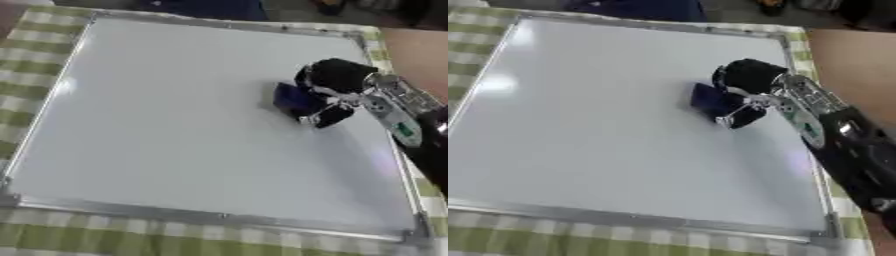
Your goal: Wipe the whiteboard clean with a brush.
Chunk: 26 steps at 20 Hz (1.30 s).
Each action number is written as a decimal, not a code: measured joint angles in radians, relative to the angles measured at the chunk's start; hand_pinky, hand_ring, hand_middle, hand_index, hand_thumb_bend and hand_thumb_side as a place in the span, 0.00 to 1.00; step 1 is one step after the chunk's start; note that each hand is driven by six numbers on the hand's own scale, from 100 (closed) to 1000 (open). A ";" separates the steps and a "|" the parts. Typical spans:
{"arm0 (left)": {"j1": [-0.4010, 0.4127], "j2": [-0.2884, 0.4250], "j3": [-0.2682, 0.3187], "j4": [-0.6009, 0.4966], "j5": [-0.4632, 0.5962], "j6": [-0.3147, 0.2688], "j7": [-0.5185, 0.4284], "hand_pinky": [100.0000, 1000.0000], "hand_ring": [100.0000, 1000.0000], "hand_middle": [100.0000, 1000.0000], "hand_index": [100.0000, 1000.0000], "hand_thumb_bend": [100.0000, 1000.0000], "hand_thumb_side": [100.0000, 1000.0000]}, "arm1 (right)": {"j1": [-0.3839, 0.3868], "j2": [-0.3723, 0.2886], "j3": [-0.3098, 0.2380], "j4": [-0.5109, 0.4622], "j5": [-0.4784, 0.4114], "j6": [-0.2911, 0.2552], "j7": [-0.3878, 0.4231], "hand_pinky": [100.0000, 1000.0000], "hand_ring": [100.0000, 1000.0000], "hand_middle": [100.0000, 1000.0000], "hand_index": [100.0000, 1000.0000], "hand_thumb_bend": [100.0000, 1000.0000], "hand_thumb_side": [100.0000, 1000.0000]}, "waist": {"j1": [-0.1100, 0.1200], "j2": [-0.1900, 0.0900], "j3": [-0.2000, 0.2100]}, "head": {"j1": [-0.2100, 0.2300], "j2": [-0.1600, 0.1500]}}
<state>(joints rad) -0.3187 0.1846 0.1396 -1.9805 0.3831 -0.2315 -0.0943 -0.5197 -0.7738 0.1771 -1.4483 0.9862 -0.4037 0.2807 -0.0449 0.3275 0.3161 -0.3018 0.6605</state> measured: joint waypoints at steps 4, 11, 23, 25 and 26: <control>-0.001 0.000 0.000 0.000 0.000 -0.001 -0.001 0.45 0.55 0.51 0.46 0.01 1.00 | -0.020 0.000 -0.008 0.037 -0.005 0.002 0.004 0.27 0.36 0.06 0.33 0.00 0.37 | 0.001 0.001 0.007 | -0.011 -0.016; -0.008 0.000 -0.001 0.000 0.001 -0.004 -0.005 0.45 0.55 0.51 0.46 0.01 1.00 | -0.046 -0.007 -0.047 0.105 -0.076 0.008 0.054 0.27 0.36 0.06 0.33 0.00 0.37 | 0.004 0.011 0.018 | -0.028 -0.044; -0.008 0.000 -0.006 0.000 0.002 -0.008 -0.008 0.45 0.55 0.51 0.46 0.00 1.00 | -0.047 -0.018 -0.069 0.137 -0.133 0.031 0.072 0.26 0.35 0.04 0.32 0.00 0.38 | 0.012 0.012 0.017 | -0.029 -0.057; -0.008 0.000 -0.006 0.000 0.003 -0.008 -0.008 0.45 0.55 0.51 0.46 0.00 1.00 | -0.038 -0.022 -0.068 0.125 -0.137 0.032 0.076 0.26 0.35 0.04 0.32 0.00 0.38 | 0.013 0.012 0.013 | -0.028 -0.056; -0.008 0.000 -0.006 0.000 0.003 -0.008 -0.008 0.45 0.55 0.51 0.46 0.00 1.00 | -0.031 -0.023 -0.068 0.116 -0.139 0.033 0.079 0.26 0.34 0.04 0.32 0.00 0.38 | 0.013 0.011 0.010 | -0.027 -0.056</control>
<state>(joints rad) -0.3264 0.1845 0.1338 -1.9805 0.3856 -0.2391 -0.1027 -0.5509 -0.7964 0.1091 -1.3320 0.8471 -0.3705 0.3598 -0.0322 0.3387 0.3262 -0.3283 0.6041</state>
